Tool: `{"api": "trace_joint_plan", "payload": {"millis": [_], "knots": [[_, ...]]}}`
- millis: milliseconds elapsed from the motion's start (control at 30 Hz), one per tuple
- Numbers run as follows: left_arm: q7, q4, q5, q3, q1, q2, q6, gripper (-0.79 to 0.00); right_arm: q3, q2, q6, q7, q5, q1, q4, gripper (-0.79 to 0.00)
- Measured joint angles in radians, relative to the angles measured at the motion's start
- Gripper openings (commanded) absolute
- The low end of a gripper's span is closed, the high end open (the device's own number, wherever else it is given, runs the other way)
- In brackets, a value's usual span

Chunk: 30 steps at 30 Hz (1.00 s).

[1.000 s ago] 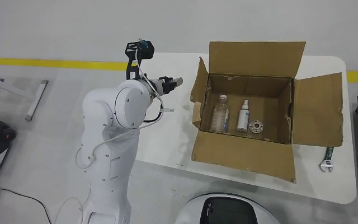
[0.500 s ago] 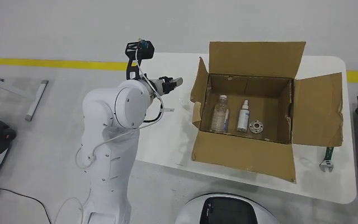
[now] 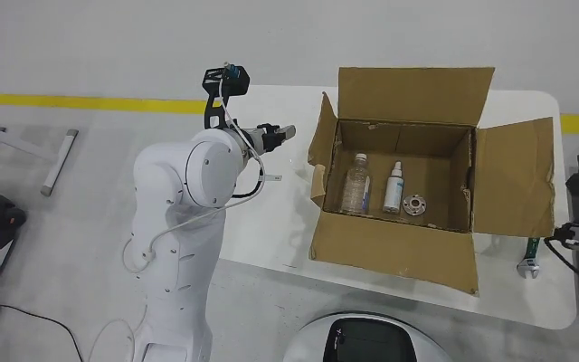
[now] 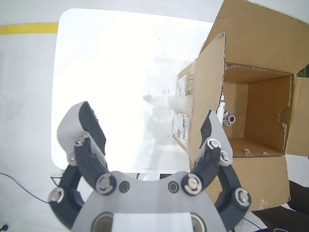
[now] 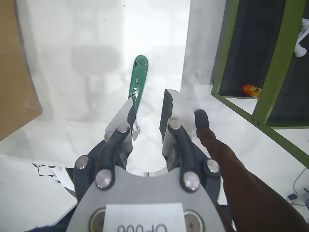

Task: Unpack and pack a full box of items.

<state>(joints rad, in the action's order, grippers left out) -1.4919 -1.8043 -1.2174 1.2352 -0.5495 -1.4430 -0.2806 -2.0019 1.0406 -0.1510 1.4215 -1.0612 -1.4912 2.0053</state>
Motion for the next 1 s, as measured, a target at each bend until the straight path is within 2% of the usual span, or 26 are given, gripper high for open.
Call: {"api": "trace_joint_plan", "payload": {"millis": [367, 600, 1000], "knots": [[0.000, 0.000, 0.000, 0.000, 0.000, 0.000, 0.000, 0.000, 0.074, 0.000, -0.026, -0.009, -0.019, 0.002, -0.046, -0.514], [0.000, 0.000, 0.000, 0.000, 0.000, 0.000, 0.000, 0.000, 0.090, -0.001, -0.029, -0.020, -0.017, 0.005, -0.068, -0.542], [0.000, 0.000, 0.000, 0.000, 0.000, 0.000, 0.000, 0.000, 0.099, -0.004, -0.015, -0.033, 0.017, 0.024, -0.100, -0.533]]}}
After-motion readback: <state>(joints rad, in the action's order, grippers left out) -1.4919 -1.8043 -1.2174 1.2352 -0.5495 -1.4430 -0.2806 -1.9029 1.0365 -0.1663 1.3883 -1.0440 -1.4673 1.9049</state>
